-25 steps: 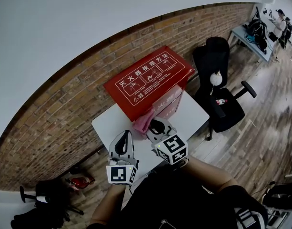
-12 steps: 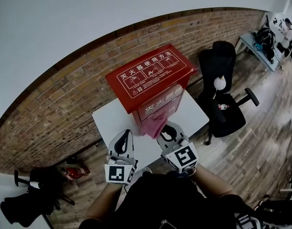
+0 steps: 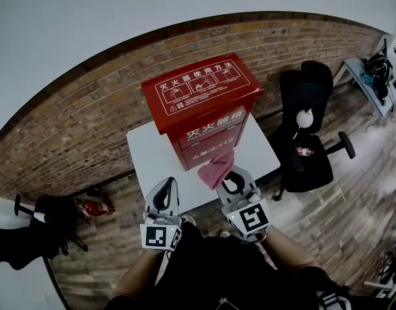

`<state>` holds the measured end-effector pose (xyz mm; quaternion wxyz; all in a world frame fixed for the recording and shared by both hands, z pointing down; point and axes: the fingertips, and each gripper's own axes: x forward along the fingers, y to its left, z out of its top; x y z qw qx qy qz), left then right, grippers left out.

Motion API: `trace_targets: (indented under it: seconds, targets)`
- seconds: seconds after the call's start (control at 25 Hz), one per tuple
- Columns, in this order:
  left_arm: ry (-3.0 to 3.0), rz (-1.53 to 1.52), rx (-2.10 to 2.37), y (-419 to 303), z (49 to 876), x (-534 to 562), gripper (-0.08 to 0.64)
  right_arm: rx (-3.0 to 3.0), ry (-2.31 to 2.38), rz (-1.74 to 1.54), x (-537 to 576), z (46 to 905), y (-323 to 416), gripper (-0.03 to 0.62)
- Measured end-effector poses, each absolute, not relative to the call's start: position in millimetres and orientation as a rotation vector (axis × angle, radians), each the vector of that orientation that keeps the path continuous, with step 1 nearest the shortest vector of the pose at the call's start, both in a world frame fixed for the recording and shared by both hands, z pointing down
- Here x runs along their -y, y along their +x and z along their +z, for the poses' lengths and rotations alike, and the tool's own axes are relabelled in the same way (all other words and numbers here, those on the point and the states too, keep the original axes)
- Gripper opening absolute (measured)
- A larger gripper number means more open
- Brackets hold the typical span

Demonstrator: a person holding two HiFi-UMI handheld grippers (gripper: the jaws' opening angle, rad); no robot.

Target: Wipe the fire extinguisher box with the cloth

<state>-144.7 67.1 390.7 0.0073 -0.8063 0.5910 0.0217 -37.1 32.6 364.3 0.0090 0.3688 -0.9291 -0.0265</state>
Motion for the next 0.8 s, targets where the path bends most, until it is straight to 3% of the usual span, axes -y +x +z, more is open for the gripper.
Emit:
trace_targets:
  seconds: [0.8]
  targets:
    - [-2.453,0.073,-1.929,-80,393,-144,0.049,2.921,1.09,-0.043,-82,375,17,0.063]
